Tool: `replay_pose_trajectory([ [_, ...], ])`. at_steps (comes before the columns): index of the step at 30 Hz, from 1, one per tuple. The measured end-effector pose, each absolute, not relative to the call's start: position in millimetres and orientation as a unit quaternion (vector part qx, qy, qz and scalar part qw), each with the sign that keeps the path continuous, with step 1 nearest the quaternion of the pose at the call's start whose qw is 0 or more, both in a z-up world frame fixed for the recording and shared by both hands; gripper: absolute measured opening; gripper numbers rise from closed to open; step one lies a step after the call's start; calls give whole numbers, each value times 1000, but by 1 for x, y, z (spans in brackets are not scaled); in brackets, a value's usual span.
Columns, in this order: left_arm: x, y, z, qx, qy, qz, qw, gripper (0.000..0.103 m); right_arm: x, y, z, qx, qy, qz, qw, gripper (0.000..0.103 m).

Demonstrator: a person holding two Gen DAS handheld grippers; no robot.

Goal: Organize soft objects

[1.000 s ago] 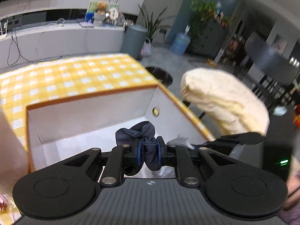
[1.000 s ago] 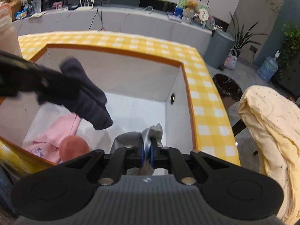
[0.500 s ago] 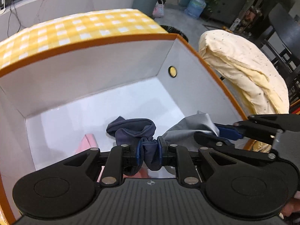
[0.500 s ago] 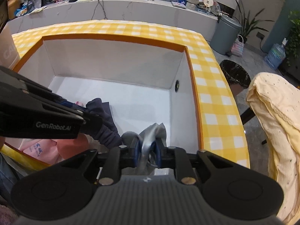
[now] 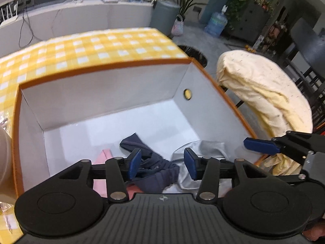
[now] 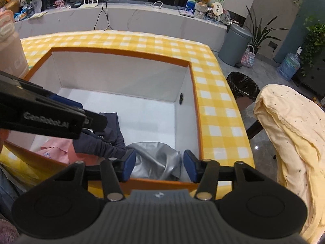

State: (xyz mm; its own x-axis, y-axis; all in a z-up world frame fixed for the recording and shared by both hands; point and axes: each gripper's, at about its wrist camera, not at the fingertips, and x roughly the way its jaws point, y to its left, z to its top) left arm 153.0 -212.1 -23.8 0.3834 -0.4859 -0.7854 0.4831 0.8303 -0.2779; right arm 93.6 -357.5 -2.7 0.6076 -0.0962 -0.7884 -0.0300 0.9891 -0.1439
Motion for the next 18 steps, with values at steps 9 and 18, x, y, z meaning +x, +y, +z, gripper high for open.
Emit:
replay_pose_trajectory([
  [9, 118, -195, 17, -8, 394, -322, 861, 59, 68, -355, 22, -44, 385, -42, 921, 65],
  [18, 71, -160, 42, -8, 316, -341, 885, 59, 46, -325, 33, -32, 323, -53, 944, 68],
])
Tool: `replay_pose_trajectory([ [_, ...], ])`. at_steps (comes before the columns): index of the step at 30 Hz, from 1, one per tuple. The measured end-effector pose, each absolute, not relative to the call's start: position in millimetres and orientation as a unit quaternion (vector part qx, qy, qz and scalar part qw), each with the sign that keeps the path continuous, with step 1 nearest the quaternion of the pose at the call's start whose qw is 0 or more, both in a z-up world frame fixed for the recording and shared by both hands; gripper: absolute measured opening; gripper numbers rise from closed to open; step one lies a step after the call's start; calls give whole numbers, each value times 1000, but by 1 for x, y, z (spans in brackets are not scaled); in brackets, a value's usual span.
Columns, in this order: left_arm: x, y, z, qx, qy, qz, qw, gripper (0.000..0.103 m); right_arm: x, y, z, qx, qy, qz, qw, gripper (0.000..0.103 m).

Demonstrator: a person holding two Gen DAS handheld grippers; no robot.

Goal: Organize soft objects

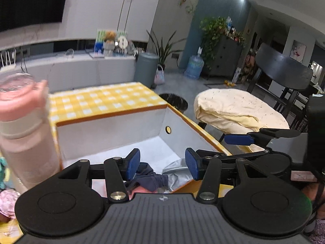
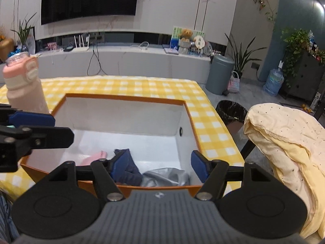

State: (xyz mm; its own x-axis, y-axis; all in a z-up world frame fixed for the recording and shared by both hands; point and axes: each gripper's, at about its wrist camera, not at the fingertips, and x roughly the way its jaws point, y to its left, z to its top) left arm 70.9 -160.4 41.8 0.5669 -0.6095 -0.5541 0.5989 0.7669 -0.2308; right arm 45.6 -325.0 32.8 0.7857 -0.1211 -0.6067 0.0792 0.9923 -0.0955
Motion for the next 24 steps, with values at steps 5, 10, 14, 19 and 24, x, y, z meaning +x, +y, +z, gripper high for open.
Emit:
replay_pose_trajectory([
  [5, 53, -139, 45, -5, 284, -339, 897, 59, 32, -299, 33, -25, 301, -48, 952, 69],
  [10, 42, -114, 44, -9, 268, -331, 905, 58, 20, -268, 29, -19, 278, -31, 960, 69],
  [14, 36, -96, 40, -4, 254, -301, 919, 58, 15, -244, 24, -12, 271, -8, 962, 69],
  [19, 32, -70, 34, -6, 251, -273, 928, 58, 14, -211, 18, -15, 271, 28, 962, 69],
  [24, 28, -44, 28, -1, 253, -244, 936, 58, 22, -183, 10, -17, 284, 59, 957, 69],
])
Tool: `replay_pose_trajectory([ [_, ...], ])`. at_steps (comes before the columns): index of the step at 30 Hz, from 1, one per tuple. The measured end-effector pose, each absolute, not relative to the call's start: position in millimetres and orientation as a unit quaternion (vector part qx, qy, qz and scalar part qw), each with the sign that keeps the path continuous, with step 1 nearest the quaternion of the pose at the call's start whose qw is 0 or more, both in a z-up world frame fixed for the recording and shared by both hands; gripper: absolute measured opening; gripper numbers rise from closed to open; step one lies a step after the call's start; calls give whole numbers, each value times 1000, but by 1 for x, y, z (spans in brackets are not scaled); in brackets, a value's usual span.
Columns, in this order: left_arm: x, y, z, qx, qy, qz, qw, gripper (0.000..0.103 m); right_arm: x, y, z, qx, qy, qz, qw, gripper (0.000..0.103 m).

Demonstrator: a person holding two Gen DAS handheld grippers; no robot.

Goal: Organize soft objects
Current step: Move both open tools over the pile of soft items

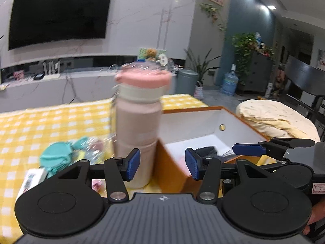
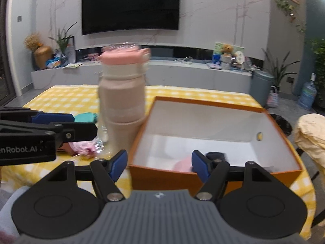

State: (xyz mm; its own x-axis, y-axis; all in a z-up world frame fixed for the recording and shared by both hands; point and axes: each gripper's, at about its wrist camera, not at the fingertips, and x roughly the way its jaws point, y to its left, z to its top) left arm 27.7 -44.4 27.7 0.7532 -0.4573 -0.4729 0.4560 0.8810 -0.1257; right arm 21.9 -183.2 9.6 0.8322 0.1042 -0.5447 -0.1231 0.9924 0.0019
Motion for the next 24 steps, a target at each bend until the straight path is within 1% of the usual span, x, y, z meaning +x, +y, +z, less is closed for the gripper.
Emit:
replay_pose_trajectory([
  [10, 31, 17, 3, -37, 290, -171, 941, 58, 34, -129, -1, -41, 281, 121, 951, 68],
  [17, 33, 53, -5, -60, 293, -114, 947, 57, 46, -90, -6, -80, 270, 166, 945, 67],
  [24, 37, 77, -19, -61, 312, -85, 944, 57, 54, -51, -15, -148, 245, 189, 939, 66],
])
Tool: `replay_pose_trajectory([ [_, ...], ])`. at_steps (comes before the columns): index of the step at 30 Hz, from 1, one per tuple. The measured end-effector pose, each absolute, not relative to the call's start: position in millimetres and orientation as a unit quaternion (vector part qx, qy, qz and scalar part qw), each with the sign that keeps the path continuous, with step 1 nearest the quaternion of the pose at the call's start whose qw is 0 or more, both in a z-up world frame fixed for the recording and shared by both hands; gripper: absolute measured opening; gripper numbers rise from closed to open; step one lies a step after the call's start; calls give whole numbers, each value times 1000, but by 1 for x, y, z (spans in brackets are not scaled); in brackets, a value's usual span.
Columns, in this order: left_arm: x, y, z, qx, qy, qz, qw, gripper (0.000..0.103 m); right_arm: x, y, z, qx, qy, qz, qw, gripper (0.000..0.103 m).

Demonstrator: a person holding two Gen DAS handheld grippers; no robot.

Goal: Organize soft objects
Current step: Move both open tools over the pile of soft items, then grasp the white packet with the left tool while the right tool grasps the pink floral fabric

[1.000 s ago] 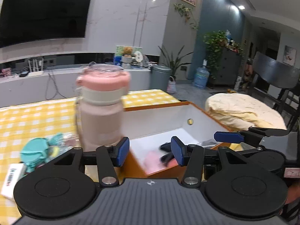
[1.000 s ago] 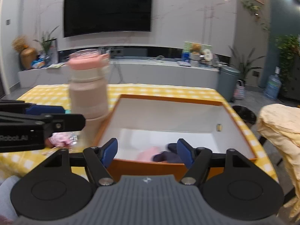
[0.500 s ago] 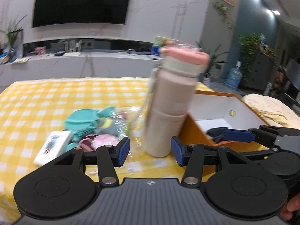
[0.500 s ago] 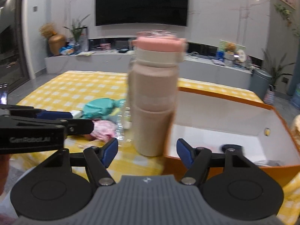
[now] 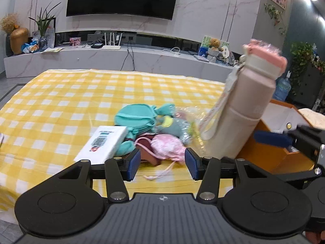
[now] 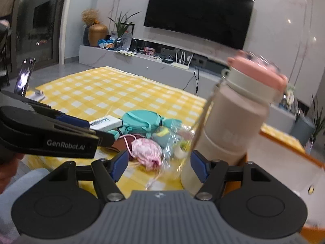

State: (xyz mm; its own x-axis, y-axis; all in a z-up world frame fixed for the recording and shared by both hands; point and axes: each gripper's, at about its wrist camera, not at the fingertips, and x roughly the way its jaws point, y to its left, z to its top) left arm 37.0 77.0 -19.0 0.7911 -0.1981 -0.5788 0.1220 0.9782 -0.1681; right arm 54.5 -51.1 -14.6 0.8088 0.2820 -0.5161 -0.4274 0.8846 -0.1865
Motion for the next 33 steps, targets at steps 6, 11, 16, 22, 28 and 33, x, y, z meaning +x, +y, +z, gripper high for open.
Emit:
replay_pose_trajectory([
  [6, 46, 93, -29, -58, 323, -65, 942, 57, 72, -30, -27, -172, 251, 210, 929, 54],
  [11, 54, 106, -38, -63, 334, -52, 939, 57, 85, -19, -39, -183, 258, 216, 923, 45],
  [16, 60, 116, -48, -51, 349, -33, 935, 57, 103, -15, -50, -180, 279, 217, 918, 31],
  [22, 72, 124, -57, -38, 355, -32, 933, 58, 117, -8, -58, -182, 289, 227, 912, 31],
  [28, 92, 127, -60, 9, 357, -20, 934, 63, 131, -4, -63, -184, 296, 229, 909, 31],
  [33, 106, 109, -73, 139, 371, -27, 918, 64, 146, 0, -69, -170, 310, 229, 907, 37],
])
